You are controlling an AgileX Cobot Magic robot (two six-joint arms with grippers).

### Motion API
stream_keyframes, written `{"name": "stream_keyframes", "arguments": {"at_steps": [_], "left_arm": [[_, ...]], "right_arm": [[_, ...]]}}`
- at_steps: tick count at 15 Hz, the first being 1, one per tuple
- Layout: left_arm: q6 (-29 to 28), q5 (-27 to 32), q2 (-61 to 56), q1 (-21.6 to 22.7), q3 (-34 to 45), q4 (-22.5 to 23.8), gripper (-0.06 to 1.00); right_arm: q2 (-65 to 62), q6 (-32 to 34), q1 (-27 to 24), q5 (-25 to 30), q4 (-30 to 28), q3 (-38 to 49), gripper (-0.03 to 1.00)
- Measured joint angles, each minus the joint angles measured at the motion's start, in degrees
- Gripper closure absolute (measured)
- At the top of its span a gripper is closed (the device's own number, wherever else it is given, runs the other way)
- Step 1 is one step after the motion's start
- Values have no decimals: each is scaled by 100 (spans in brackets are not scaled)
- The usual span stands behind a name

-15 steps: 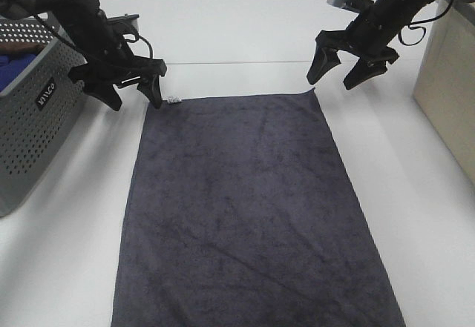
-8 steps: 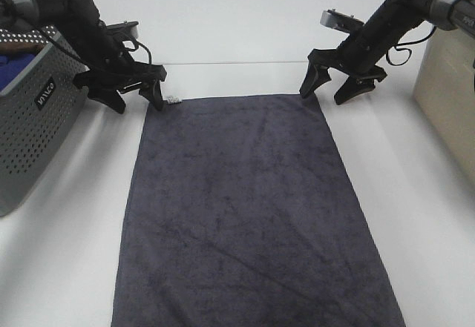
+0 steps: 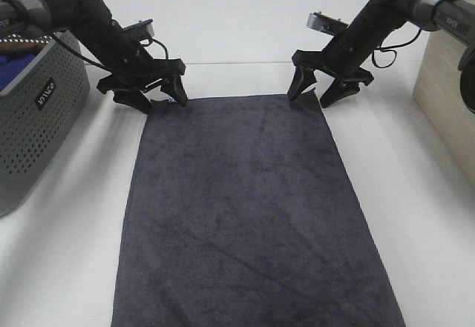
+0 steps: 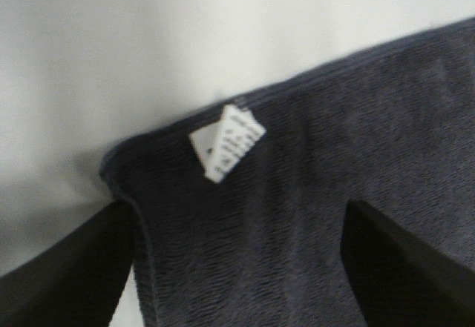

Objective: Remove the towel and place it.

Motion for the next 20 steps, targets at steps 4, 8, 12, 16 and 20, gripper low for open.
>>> {"name": "stream_keyframes", "arguments": {"at_steps": [4, 8, 12, 16, 20], "left_arm": [[-23, -223, 40, -229, 0, -52, 43], [183, -223, 69, -229, 0, 172, 92], [286, -223, 69, -235, -23, 223, 93], [350, -407, 229, -246, -493, 573, 93], [653, -825, 327, -246, -802, 745, 93]], "right_arm": [[29, -23, 269, -103, -264, 0, 48], [34, -23, 269, -103, -590, 0, 95], [34, -23, 275, -126, -602, 0, 96], [29, -29, 275, -773, -751, 0, 96], [-74, -29, 275, -1421, -1157, 0, 96]]}}
